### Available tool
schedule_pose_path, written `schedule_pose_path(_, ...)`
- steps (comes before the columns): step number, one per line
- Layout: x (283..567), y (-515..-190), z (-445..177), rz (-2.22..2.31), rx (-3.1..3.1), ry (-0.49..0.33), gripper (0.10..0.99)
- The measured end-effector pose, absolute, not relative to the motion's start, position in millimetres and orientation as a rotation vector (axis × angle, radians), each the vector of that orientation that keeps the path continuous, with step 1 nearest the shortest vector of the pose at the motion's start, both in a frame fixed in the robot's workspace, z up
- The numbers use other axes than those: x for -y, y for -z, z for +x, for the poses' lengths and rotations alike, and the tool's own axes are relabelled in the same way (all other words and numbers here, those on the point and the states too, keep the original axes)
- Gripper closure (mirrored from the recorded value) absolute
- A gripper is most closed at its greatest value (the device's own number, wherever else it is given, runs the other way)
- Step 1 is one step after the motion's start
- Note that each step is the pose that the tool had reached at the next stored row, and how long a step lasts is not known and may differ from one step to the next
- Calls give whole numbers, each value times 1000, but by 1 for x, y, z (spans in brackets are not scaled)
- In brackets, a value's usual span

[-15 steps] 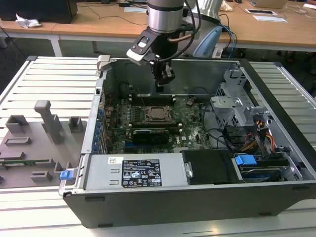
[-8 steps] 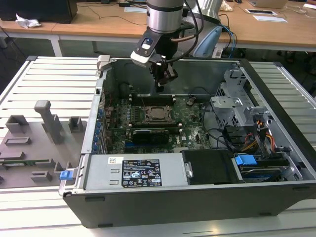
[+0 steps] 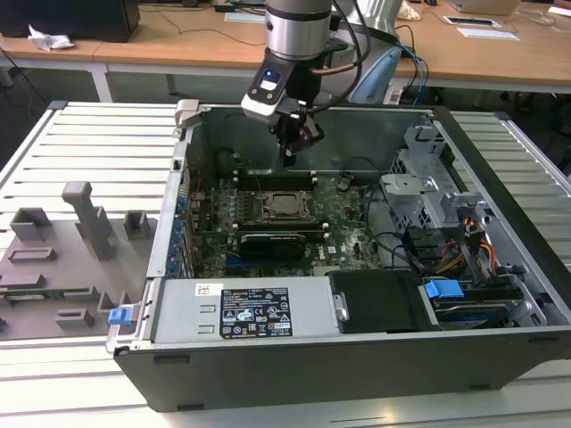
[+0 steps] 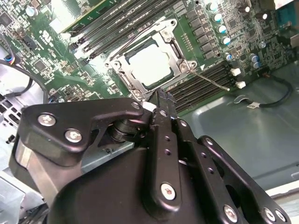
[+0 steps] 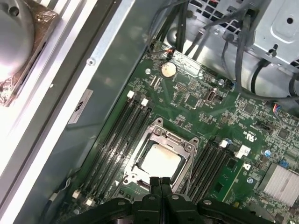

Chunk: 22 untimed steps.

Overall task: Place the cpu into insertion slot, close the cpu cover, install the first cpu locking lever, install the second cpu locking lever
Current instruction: 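Install the first cpu locking lever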

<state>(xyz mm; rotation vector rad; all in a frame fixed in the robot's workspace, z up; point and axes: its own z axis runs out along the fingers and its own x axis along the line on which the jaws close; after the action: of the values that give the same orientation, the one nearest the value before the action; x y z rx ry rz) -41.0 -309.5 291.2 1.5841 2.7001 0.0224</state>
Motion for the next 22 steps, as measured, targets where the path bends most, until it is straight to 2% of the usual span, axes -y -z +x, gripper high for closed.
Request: schedule_pose_path(22,310,-291,-41,1382,-2810,-23,980)
